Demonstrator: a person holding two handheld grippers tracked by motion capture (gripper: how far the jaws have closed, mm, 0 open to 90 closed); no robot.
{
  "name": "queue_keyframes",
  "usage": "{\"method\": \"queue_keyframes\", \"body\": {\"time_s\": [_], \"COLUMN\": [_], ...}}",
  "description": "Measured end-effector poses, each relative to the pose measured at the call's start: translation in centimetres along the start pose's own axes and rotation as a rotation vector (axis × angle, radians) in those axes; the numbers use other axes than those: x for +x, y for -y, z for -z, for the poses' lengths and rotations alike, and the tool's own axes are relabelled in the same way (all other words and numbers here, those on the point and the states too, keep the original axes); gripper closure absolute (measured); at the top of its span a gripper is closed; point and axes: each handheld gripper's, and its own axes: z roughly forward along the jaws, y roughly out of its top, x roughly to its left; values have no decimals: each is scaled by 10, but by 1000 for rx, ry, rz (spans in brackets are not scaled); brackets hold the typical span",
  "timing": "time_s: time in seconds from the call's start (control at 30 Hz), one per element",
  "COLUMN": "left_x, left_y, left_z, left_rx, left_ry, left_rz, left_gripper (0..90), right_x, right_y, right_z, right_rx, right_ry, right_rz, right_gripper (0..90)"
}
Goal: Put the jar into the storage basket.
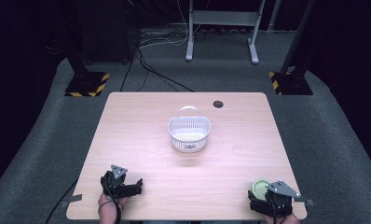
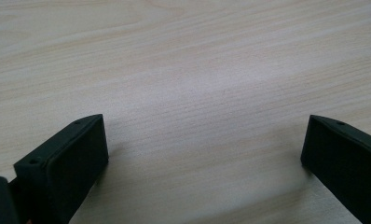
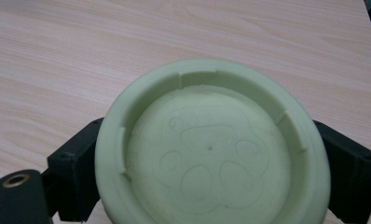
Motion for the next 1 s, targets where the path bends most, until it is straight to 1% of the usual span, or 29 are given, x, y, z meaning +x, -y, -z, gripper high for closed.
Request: {"method": "queue_keyframes", "body": {"time_s": [0.2, 0.3, 0.37, 0.47, 0.57, 0.73, 0.87, 1.0], "left_x": [0, 0, 0, 0, 0, 0, 0, 0], "left_y": [0, 0, 0, 0, 0, 0, 0, 0], "left_z": [0, 0, 0, 0, 0, 0, 0, 0], "left_rx": [0, 0, 1, 0, 0, 0, 0, -1], "left_ry": [1, 1, 1, 2, 2, 2, 2, 2], "left_rz": [1, 0, -1, -1, -1, -2, -2, -3], "left_gripper": [1, 1, 2, 2, 2, 3, 3, 4], "right_x": [0, 1, 0, 0, 1, 3, 4, 3], "right_y": [-1, -1, -3, -8, -11, -19, -22, -24], "right_z": [1, 1, 3, 8, 10, 16, 19, 22], "right_rx": [6, 0, -9, -20, -29, -44, -47, -53], "right_ry": [-12, -17, -25, -20, -25, -30, -36, -59], "right_rz": [-2, -5, -16, -14, -14, 2, 3, 11], "right_gripper": [104, 105, 106, 106, 106, 106, 106, 106]}}
